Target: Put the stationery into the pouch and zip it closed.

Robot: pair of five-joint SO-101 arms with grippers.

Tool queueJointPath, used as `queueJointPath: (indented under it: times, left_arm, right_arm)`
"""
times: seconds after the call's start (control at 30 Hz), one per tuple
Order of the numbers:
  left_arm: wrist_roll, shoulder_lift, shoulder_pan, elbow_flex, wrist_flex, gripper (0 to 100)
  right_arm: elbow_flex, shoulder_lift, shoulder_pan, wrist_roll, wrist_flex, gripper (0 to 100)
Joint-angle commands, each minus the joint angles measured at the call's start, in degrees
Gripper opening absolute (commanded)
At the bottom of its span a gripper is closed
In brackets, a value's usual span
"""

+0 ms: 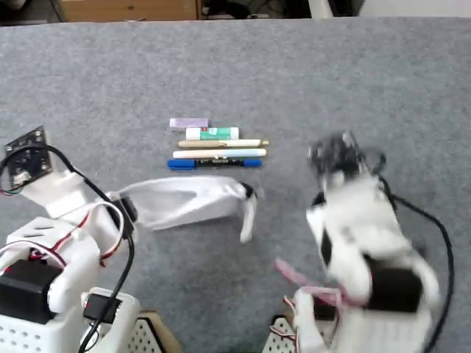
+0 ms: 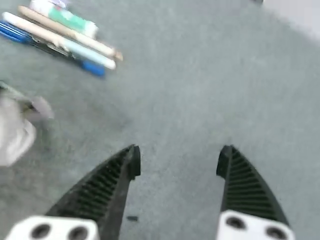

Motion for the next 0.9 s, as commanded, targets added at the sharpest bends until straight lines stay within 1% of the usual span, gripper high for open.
queueJointPath:
  times: [0.0,0.1,0.23,0.33,0.57,0.73,0.87]
  left_arm:
    - [-2.37,1.14,-4.26,-0.48,-1.32,3]
    - [-2.46,1.14,-5.05,-0.57,-1.23,3]
    - [-2.2,1.05,-5.14,-1.19,-1.32,3]
    - [-2.37,1.05,-5.41,-1.71,-1.32,3]
    - [-2.55,1.05,-5.41,-1.1,-1.32,3]
    - [-2.55,1.05,-5.14,-1.1,-1.32,3]
    - [-2.55,1.05,-5.14,-1.1,-1.32,3]
  right_arm:
    - [0.22,12.0,0.97,-3.08,-7.21,25.8]
    - [-4.97,22.11,-2.2,-3.96,-8.62,25.8]
    - [-12.7,33.63,-8.79,-3.34,-9.05,25.8]
    - [-16.75,42.07,-12.04,-3.08,-11.16,25.8]
    - [-27.21,64.13,-13.54,-1.67,-14.77,25.8]
    - [-37.67,78.37,-16.53,3.25,-11.87,25.8]
    - [-45.32,86.55,-19.6,8.09,-9.14,25.7]
